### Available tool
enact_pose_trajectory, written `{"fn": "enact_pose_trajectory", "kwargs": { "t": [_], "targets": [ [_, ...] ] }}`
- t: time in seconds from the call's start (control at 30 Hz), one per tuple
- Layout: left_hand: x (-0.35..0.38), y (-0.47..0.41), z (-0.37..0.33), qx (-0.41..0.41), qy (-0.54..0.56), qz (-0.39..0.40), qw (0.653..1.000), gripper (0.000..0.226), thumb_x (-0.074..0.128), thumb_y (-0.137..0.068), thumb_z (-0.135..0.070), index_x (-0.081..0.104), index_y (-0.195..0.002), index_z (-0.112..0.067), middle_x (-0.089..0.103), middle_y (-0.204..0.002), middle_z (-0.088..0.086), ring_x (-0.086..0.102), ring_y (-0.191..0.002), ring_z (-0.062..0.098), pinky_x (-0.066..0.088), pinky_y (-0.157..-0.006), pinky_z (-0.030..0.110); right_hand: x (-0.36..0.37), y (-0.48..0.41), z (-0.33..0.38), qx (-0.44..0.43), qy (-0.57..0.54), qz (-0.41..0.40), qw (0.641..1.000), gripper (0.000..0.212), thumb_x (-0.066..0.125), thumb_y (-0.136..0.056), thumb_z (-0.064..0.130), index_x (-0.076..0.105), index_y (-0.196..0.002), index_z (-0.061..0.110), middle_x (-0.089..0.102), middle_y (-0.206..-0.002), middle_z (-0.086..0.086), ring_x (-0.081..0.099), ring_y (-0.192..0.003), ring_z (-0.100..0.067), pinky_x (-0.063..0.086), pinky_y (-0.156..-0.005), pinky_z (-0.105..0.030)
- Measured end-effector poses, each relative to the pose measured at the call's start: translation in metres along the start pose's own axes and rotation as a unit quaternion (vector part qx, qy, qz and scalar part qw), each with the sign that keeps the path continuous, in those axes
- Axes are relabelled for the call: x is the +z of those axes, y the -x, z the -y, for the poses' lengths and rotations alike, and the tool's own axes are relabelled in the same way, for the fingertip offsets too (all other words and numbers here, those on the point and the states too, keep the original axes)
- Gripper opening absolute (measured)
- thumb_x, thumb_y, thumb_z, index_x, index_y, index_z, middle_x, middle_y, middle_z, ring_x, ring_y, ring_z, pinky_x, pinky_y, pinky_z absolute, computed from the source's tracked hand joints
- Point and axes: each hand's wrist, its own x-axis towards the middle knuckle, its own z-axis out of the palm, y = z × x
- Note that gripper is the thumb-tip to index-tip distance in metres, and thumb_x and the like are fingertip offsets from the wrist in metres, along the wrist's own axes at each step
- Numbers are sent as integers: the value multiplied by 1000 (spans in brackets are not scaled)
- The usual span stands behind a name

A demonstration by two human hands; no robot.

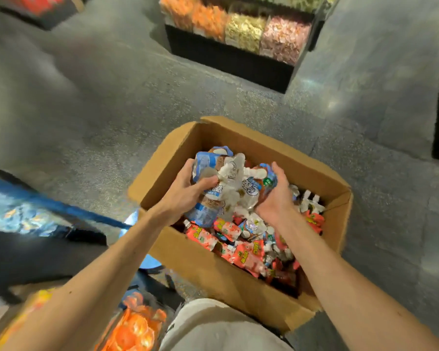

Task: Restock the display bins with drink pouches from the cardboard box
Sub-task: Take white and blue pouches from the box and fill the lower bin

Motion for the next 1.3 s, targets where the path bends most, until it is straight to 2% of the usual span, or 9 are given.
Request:
{"fn": "enact_pose_trajectory", "kwargs": {
  "t": [0.2,0.37,0.43,0.57,0.77,0.87,1.03,1.17,1.3],
  "targets": [
    [-25,125,-8,52,124,-160,978,48,66,-88,-20,53,-132,-9,72,-104,10,71,-86,22,58,-72,35,57,56,-40,45,91,172,980,67,49,-90,63,63,-132,12,54,-142,-18,50,-131,-36,31,-115,-48],
    [-32,258,-3,77,106,-275,952,55,71,-82,-14,51,-133,-7,72,-98,4,69,-83,15,56,-69,28,108,121,-100,146,168,335,915,54,40,-98,42,77,-72,12,74,-83,-4,70,-75,-16,56,-68,-26],
    [-30,308,5,73,74,-323,941,52,75,-77,-17,55,-124,-17,73,-99,0,69,-88,12,58,-75,31,121,140,-134,173,207,379,885,48,47,-95,44,79,-79,13,75,-85,-6,71,-79,-18,56,-74,-30],
    [-35,397,28,64,75,-410,907,47,70,-80,-25,53,-124,-27,67,-124,11,65,-108,22,52,-96,45,144,174,-213,211,296,387,847,36,78,-69,43,79,-89,13,76,-92,-9,71,-80,-22,52,-77,-35],
    [-64,505,69,47,78,-506,858,33,67,-94,-20,54,-123,-29,71,-110,-8,69,-102,11,54,-83,29,171,236,-322,268,343,395,809,27,56,-89,25,75,-95,8,75,-92,-11,72,-76,-24,59,-67,-34],
    [-90,549,92,44,77,-525,847,34,67,-94,-22,54,-124,-31,72,-107,-13,68,-104,10,51,-80,23,186,265,-376,282,350,407,795,33,53,-91,23,64,-116,5,66,-116,-15,69,-93,-28,58,-76,-37],
    [-143,596,109,77,100,-502,856,31,55,-99,-3,51,-112,-31,64,-97,-18,66,-74,-13,49,-58,8,215,298,-442,290,338,385,808,25,54,-86,18,75,-83,5,72,-80,-11,69,-67,-23,52,-63,-31],
    [-186,609,114,111,140,-509,842,32,51,-97,5,52,-124,-12,75,-83,-9,71,-75,7,55,-56,21,241,307,-468,270,303,401,821,47,76,-64,23,67,-109,11,66,-107,-12,63,-92,-27,48,-83,-38],
    [-215,603,97,129,160,-483,851,27,47,-97,8,54,-109,-15,73,-78,-2,70,-65,7,54,-55,21,271,296,-471,272,262,395,838,30,63,-84,40,59,-108,22,64,-110,-4,66,-90,-21,52,-80,-33]
  ]
}}
